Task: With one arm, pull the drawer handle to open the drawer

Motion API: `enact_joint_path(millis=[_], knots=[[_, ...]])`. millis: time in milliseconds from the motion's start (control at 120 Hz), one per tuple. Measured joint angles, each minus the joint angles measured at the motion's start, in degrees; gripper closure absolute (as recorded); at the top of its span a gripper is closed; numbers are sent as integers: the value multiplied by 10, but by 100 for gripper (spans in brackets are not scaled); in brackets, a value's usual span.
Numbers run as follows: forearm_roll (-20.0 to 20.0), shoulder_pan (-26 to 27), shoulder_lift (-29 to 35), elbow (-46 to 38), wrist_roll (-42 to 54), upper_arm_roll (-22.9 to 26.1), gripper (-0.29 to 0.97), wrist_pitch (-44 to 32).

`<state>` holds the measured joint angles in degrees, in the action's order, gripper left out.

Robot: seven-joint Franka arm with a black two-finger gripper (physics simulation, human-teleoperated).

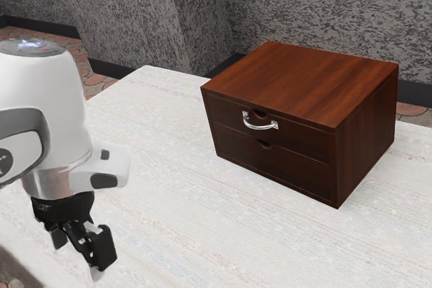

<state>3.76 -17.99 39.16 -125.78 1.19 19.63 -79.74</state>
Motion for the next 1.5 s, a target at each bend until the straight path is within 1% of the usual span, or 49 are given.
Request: enact_joint_path(millis=[117, 258, 300, 350, 450, 533, 675, 750, 892, 975, 1158, 1208, 1375, 1500], knots=[[10, 7, 1, 1, -13, -22, 0, -67], [30, 23, -10, 5, -24, -30, 0, -100], [29, 24, -12, 9, -14, -30, 0, -113], [25, 21, -17, 11, 17, -29, 0, -138], [23, -4, -34, 12, 112, -22, 0, -179], [20, -10, -68, 29, 193, -19, 0, -206], [-12, -7, -139, 84, 308, -13, 0, -247], [-23, -6, -182, 105, 359, -9, 0, -288], [-39, -6, -285, 191, 442, -8, 0, -344], [-45, -5, -344, 237, 487, -8, 0, -364], [-55, -6, -429, 301, 568, -2, 0, -387], [-59, -5, -437, 310, 586, 2, 0, -391], [-61, 20, -436, 315, 636, 11, 0, -400], [-59, 24, -437, 315, 666, 14, 0, -404]])
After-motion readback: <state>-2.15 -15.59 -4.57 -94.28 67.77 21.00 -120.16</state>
